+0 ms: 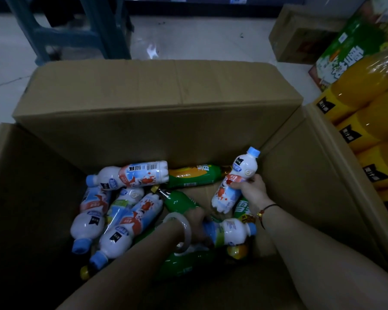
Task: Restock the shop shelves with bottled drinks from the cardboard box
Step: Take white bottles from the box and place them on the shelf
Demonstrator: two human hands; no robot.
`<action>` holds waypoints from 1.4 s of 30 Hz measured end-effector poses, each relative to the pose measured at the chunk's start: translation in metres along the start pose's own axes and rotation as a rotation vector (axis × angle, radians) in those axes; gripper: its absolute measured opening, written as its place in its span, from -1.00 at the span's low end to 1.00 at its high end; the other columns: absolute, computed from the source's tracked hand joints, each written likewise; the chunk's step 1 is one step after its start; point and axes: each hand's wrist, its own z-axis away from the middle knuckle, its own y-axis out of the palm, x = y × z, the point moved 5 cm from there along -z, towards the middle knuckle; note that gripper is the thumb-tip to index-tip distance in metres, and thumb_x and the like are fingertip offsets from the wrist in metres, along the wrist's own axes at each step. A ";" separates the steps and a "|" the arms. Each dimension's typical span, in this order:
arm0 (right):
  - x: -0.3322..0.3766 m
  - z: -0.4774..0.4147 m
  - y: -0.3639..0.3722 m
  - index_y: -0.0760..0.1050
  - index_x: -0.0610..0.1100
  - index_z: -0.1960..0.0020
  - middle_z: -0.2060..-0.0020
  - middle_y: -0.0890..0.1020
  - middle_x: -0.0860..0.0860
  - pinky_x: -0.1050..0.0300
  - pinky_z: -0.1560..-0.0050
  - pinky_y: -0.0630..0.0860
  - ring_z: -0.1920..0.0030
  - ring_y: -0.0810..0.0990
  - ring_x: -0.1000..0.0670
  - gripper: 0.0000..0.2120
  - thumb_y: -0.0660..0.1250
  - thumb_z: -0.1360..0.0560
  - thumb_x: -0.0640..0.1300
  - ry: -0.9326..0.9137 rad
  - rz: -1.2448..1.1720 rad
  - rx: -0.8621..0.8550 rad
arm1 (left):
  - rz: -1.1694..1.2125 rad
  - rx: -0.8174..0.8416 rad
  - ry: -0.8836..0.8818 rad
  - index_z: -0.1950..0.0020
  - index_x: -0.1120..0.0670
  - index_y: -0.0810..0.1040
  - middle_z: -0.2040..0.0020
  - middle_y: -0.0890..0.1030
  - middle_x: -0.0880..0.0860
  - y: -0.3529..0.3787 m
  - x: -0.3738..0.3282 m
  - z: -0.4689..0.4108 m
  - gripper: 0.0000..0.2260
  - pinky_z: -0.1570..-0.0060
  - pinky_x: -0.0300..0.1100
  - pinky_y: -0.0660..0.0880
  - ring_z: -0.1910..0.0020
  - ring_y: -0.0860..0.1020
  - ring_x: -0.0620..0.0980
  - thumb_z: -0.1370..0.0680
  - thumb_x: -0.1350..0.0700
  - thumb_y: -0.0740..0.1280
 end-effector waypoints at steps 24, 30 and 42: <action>0.163 0.167 -0.044 0.45 -0.20 -0.22 -0.02 0.63 -0.13 -0.01 -0.03 0.56 -0.02 0.60 -0.14 -0.51 0.35 -0.34 -0.48 -0.230 -0.208 0.256 | 1.049 -0.554 -0.166 -0.12 0.18 0.45 0.03 0.59 0.15 -0.176 -0.069 0.179 -0.53 -0.08 -0.02 0.53 0.01 0.58 0.12 -0.29 0.42 0.49; 0.277 0.271 -0.072 0.50 -0.17 -0.03 0.12 0.63 -0.12 0.04 0.03 0.56 0.06 0.60 -0.14 -0.62 0.31 -0.32 -0.51 -0.332 -0.258 0.303 | 1.024 -0.659 -0.053 -0.10 0.10 0.43 0.09 0.58 0.03 -0.274 -0.164 0.269 -0.51 -0.02 -0.04 0.51 0.12 0.58 0.02 -0.28 0.43 0.49; 0.493 0.487 -0.147 0.49 -0.14 -0.08 0.12 0.63 -0.03 0.29 0.33 0.50 0.14 0.61 -0.01 -0.65 0.31 -0.39 -0.46 -0.519 -0.284 0.349 | 0.917 -0.785 0.200 -0.12 0.08 0.50 0.02 0.61 0.03 -0.460 -0.357 0.465 -0.53 -0.11 -0.01 0.51 0.02 0.59 0.02 -0.29 0.36 0.51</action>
